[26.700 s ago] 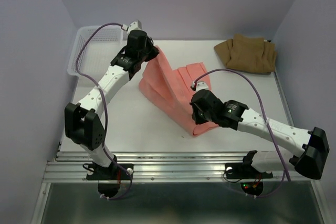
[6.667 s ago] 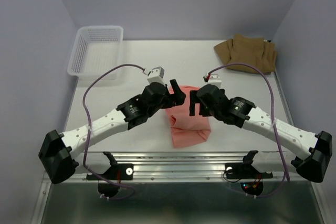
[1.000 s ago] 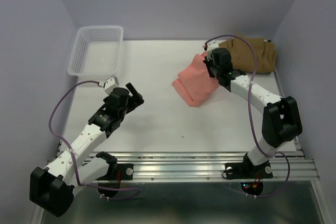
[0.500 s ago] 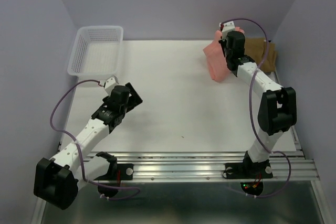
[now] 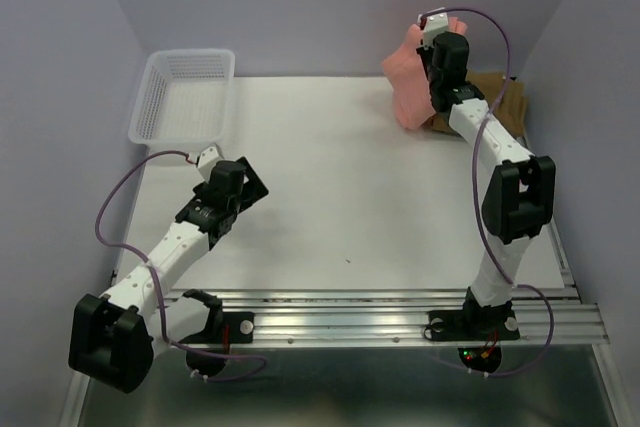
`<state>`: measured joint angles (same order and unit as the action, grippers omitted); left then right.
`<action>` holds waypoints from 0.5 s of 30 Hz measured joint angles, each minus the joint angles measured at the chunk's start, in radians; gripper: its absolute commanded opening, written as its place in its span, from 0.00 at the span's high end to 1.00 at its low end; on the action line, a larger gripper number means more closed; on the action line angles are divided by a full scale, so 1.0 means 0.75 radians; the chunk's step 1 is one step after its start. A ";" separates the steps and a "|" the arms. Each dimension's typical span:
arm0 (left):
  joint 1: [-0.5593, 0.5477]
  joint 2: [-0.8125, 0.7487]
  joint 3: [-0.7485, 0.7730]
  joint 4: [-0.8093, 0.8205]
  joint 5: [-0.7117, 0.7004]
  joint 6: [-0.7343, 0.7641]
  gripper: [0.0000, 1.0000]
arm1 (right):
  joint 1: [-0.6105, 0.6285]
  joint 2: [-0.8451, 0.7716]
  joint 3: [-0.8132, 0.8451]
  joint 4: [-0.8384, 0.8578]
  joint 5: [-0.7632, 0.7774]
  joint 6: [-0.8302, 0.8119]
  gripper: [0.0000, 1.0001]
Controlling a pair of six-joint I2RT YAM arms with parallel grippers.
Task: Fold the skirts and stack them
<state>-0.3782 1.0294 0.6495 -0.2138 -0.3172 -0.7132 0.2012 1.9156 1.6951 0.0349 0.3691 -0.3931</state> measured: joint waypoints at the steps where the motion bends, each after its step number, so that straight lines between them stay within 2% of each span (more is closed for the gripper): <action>1: 0.001 0.001 0.000 0.001 0.001 0.000 0.01 | -0.004 0.006 0.027 -0.001 0.002 -0.001 0.99; 9: 0.018 0.006 0.000 0.001 0.005 0.013 0.01 | -0.058 0.013 0.128 -0.017 0.009 0.007 0.99; 15: 0.027 0.040 0.000 0.012 0.014 0.022 0.01 | -0.167 0.021 0.172 -0.058 -0.005 0.064 0.99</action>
<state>-0.3576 1.0595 0.6495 -0.2047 -0.3065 -0.6968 0.0761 1.9316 1.8244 -0.0086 0.3656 -0.3450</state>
